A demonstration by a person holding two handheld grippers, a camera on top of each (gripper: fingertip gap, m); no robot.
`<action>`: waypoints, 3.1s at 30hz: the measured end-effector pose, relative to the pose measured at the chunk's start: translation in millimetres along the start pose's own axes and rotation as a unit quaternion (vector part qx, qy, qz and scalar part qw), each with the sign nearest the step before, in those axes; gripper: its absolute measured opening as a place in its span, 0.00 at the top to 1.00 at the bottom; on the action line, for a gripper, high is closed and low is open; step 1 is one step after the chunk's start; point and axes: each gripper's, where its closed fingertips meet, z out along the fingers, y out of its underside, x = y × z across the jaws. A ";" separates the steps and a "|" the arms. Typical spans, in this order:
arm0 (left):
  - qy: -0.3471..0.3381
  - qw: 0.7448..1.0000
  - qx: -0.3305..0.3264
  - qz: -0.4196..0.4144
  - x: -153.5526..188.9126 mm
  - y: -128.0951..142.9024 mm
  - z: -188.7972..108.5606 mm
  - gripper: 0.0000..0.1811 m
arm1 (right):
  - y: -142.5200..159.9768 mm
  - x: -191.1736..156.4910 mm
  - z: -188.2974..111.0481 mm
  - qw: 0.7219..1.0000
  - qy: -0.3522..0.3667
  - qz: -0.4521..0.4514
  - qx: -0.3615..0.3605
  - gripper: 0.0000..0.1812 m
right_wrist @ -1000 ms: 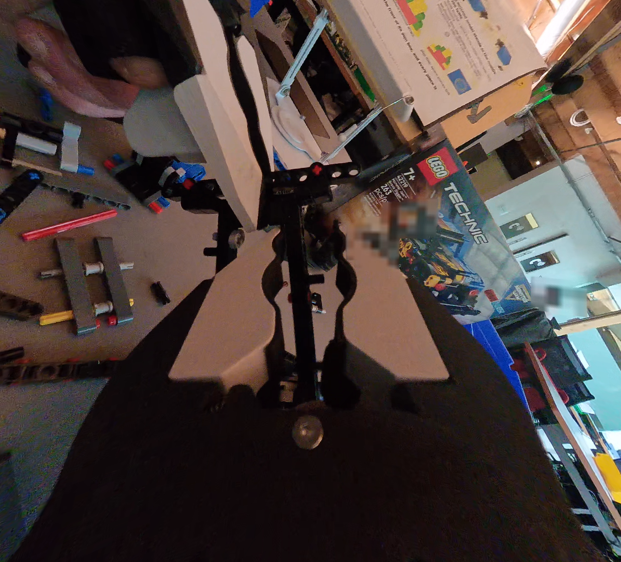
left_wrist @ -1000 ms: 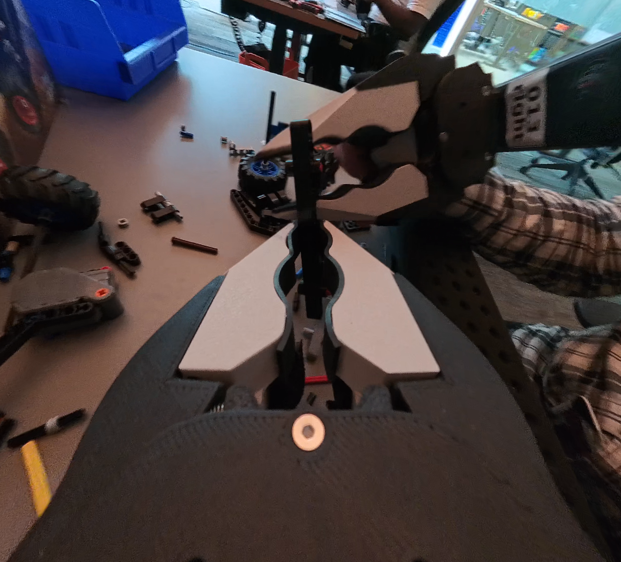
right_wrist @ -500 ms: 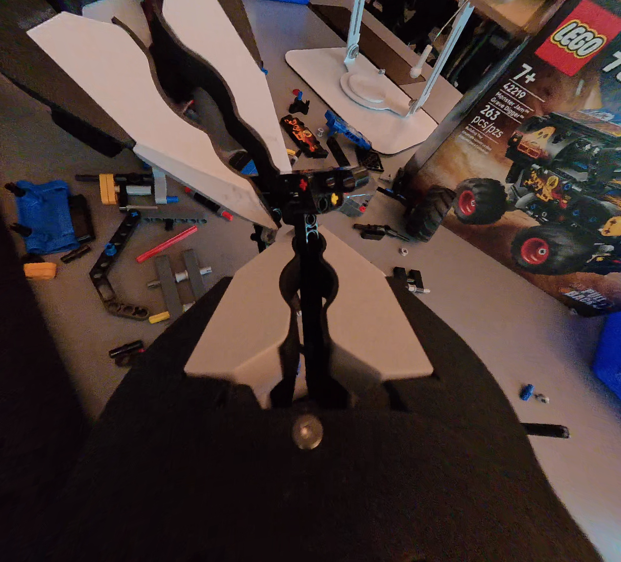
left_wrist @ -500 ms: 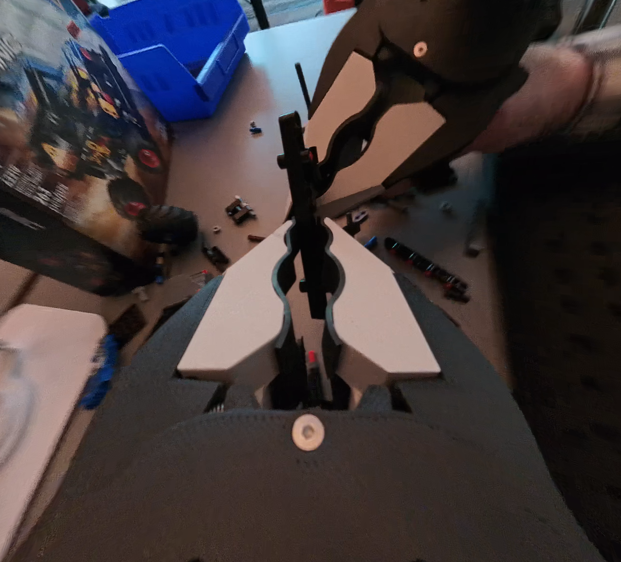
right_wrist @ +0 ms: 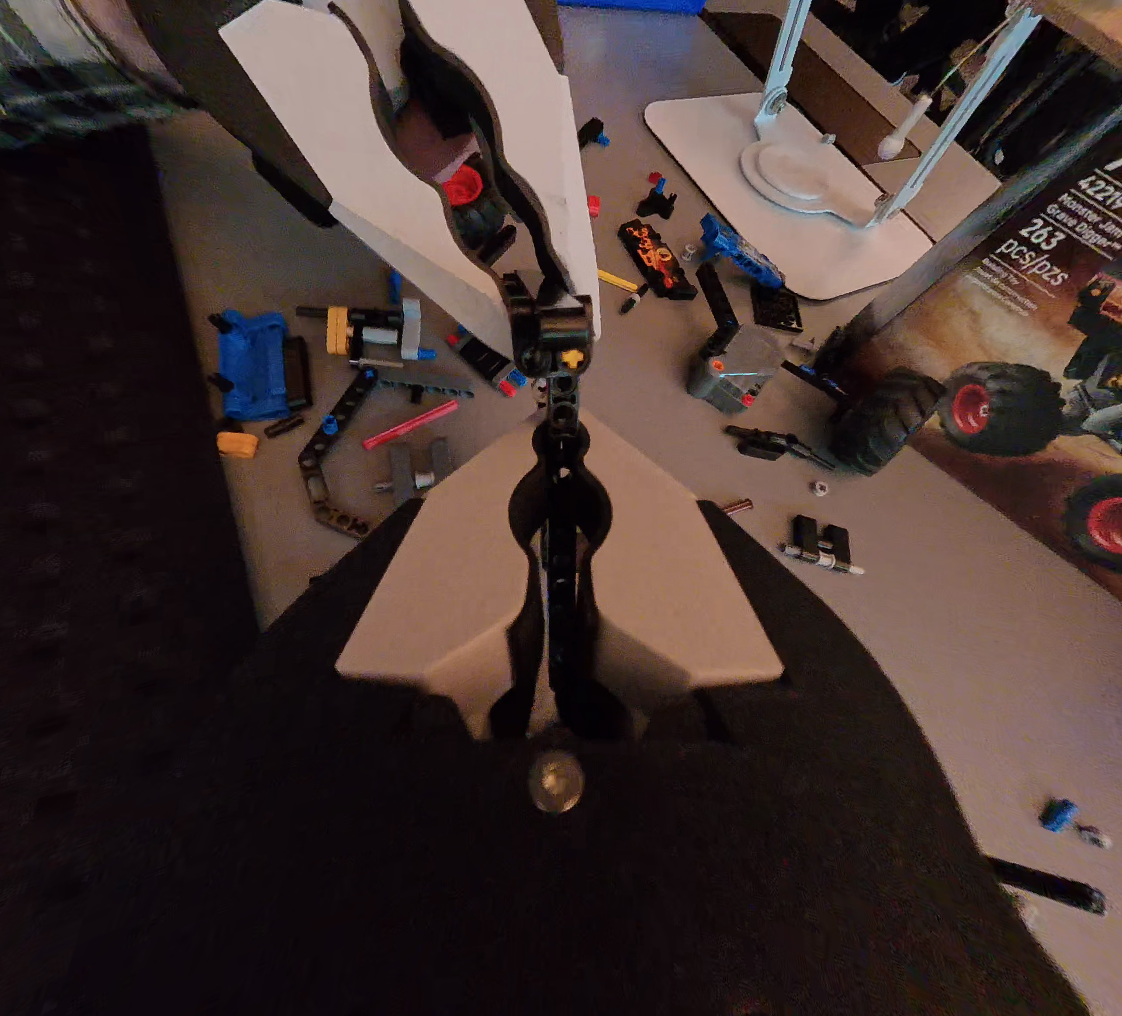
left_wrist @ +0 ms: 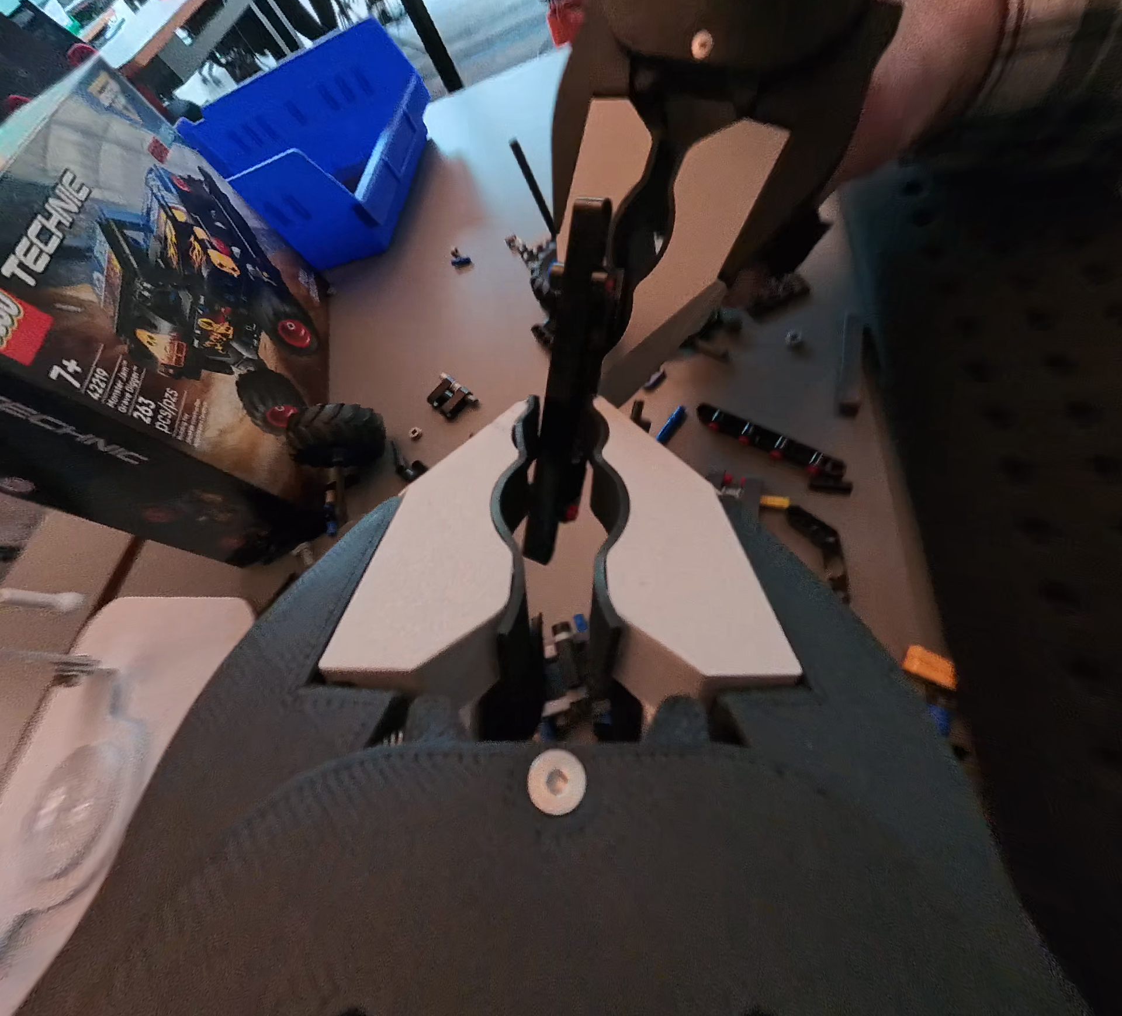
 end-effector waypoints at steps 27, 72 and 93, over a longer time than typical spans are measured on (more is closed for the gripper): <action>-0.029 0.998 -0.022 -0.058 -13.0 6.2 6.5 0.94 | -11.8 -7.0 -10.1 0.992 -0.059 0.082 0.077 1.00; -0.090 0.996 -0.025 -0.002 -28.9 6.8 16.2 1.00 | -42.5 -32.5 -21.4 0.949 -0.198 0.159 0.187 1.00; 0.011 0.995 -0.017 -0.098 5.3 6.2 27.0 1.00 | -9.8 16.9 -11.2 0.982 -0.034 0.141 0.118 1.00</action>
